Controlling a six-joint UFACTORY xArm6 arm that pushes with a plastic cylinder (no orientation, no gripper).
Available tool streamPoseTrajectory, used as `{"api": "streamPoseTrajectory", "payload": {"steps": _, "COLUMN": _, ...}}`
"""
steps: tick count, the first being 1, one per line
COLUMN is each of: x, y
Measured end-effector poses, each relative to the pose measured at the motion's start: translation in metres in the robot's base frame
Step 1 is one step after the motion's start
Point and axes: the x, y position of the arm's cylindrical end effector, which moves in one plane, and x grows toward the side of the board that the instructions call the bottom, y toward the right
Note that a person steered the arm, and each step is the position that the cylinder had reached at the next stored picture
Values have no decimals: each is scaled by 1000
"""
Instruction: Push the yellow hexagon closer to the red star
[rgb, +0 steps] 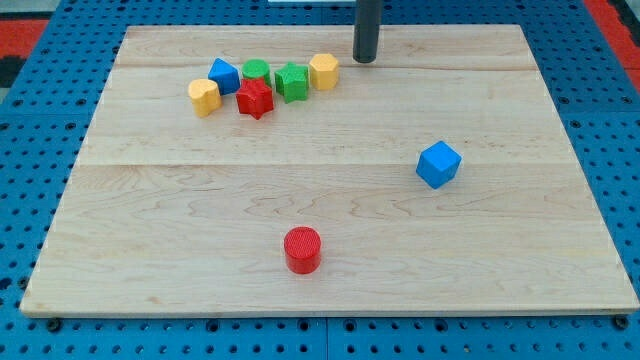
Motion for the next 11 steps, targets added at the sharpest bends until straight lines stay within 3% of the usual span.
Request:
{"api": "streamPoseTrajectory", "payload": {"steps": 1, "x": -13, "y": -44}}
{"api": "streamPoseTrajectory", "payload": {"steps": 4, "x": 60, "y": -16}}
{"api": "streamPoseTrajectory", "payload": {"steps": 11, "x": 119, "y": -53}}
